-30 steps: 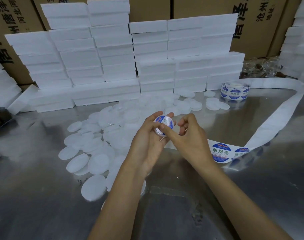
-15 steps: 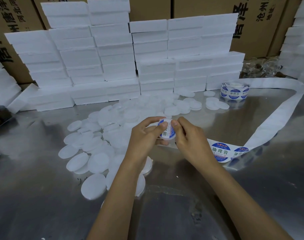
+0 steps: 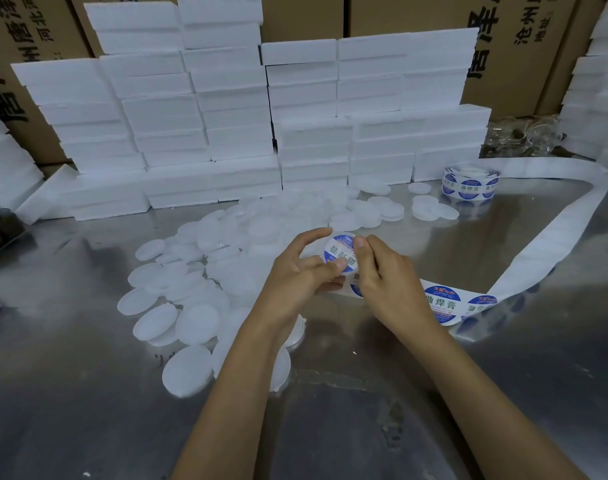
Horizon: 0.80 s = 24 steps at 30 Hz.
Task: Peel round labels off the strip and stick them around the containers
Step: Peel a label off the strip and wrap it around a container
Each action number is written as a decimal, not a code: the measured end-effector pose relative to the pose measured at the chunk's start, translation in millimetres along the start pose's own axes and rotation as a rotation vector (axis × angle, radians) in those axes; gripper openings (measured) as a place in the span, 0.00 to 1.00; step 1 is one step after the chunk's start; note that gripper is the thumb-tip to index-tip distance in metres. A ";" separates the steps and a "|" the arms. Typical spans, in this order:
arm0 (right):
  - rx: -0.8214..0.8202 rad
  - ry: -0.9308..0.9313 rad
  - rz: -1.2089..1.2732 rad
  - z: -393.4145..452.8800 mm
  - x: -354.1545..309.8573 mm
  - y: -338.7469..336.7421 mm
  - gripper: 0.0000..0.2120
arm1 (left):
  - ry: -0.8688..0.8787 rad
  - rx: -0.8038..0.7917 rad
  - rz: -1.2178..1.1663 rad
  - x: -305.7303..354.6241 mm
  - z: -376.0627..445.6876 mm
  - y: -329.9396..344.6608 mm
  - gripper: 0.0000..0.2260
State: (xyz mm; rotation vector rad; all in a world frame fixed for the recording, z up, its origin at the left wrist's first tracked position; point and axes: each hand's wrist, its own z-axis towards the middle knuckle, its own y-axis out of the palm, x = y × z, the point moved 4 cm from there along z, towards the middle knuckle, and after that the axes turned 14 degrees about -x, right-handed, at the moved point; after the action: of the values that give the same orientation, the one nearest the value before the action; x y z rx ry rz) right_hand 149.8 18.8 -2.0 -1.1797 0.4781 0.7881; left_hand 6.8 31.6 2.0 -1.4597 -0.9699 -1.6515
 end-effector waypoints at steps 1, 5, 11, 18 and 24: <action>-0.009 0.000 -0.008 -0.1 0.9 0.0 0.12 | 0.008 -0.042 0.034 0.4 -0.3 0.9 0.18; -0.031 -0.003 0.044 -0.4 2.5 -0.2 0.14 | 0.051 -0.027 0.087 2.9 -0.6 -2.1 0.18; -0.124 0.005 0.060 -2.9 -1.9 7.9 0.26 | 0.097 0.148 -0.001 2.4 -0.4 -9.5 0.09; 0.002 -0.004 0.005 -0.8 -1.7 4.0 0.17 | 0.100 0.073 0.017 1.1 0.0 -5.3 0.07; -0.006 0.004 0.032 -0.6 -0.6 2.2 0.16 | 0.101 -0.042 0.075 1.2 -0.6 1.0 0.18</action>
State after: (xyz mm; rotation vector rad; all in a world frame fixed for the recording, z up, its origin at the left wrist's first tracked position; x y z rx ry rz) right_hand 147.7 18.4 -3.2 -1.1815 0.4995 0.8157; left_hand 7.3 30.6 3.2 -1.4088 -0.8200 -1.6828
